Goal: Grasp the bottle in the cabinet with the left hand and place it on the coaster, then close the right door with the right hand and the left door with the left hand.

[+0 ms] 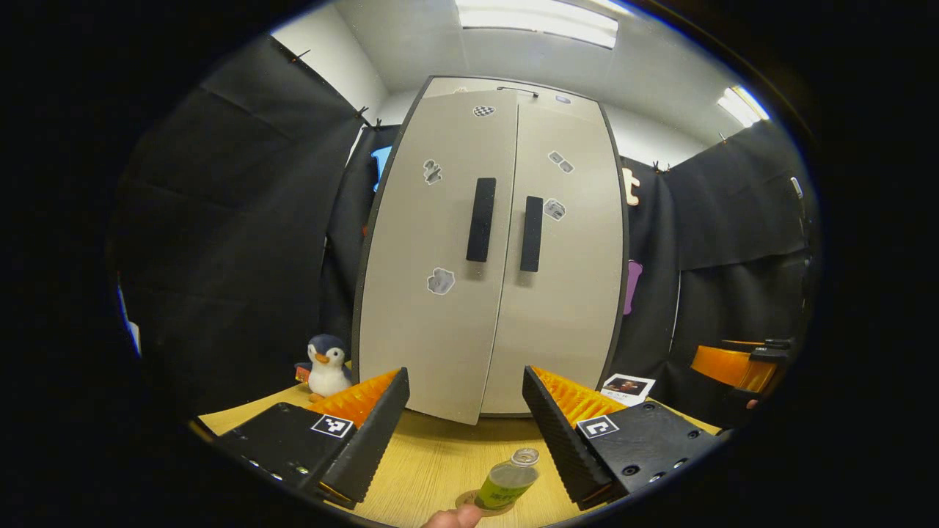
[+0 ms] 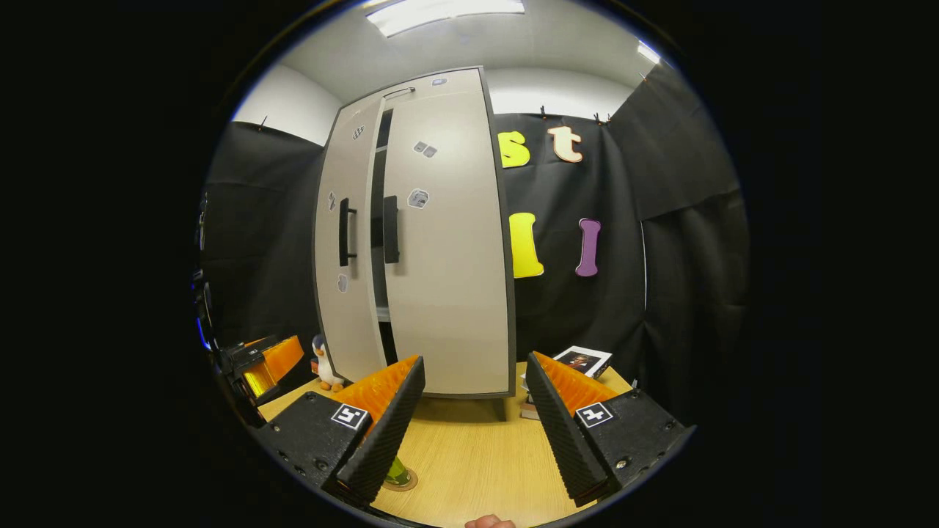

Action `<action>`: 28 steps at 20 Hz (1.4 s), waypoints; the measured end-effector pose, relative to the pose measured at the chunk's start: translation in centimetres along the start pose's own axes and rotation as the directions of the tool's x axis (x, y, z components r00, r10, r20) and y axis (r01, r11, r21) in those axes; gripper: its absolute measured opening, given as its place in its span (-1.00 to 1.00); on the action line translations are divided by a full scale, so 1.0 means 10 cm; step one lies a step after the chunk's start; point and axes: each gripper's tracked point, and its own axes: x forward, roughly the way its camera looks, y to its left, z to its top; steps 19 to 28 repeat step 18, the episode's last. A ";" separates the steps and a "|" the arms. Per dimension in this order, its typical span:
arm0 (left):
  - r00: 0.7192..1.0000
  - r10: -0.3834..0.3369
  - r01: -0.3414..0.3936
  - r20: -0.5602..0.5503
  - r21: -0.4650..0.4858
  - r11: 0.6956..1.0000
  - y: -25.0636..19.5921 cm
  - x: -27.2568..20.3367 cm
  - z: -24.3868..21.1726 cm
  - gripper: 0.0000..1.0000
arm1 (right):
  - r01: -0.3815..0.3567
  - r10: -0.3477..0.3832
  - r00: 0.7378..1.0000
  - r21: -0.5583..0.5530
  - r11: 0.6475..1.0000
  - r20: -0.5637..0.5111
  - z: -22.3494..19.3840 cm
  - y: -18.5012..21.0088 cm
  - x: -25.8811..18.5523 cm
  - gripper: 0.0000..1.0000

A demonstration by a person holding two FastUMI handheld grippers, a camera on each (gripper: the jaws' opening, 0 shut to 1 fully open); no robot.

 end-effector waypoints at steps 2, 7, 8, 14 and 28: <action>1.000 -0.003 0.003 -0.014 -0.001 1.000 -0.01 -0.01 -0.03 0.89 | 0.000 0.000 1.000 0.011 1.000 -0.013 -0.04 0.00 0.01 0.70; 1.000 -0.017 0.017 -0.014 0.022 1.000 -0.06 -0.02 -0.03 0.89 | -0.007 0.007 1.000 0.016 1.000 -0.027 -0.06 0.02 -0.01 0.70; 1.000 -0.021 0.021 -0.021 0.022 1.000 -0.08 -0.02 -0.04 0.89 | -0.005 0.006 1.000 0.016 1.000 -0.028 -0.06 0.01 -0.01 0.70; 0.999 -0.030 0.031 -0.028 0.017 0.999 -0.09 -0.01 -0.05 0.80 | -0.004 0.005 0.999 0.025 1.000 -0.038 -0.08 0.02 -0.02 0.70; 0.999 -0.032 0.033 -0.029 0.017 0.999 -0.09 0.00 -0.06 0.89 | 0.002 -0.001 0.999 0.027 1.000 -0.037 -0.07 0.01 -0.03 0.70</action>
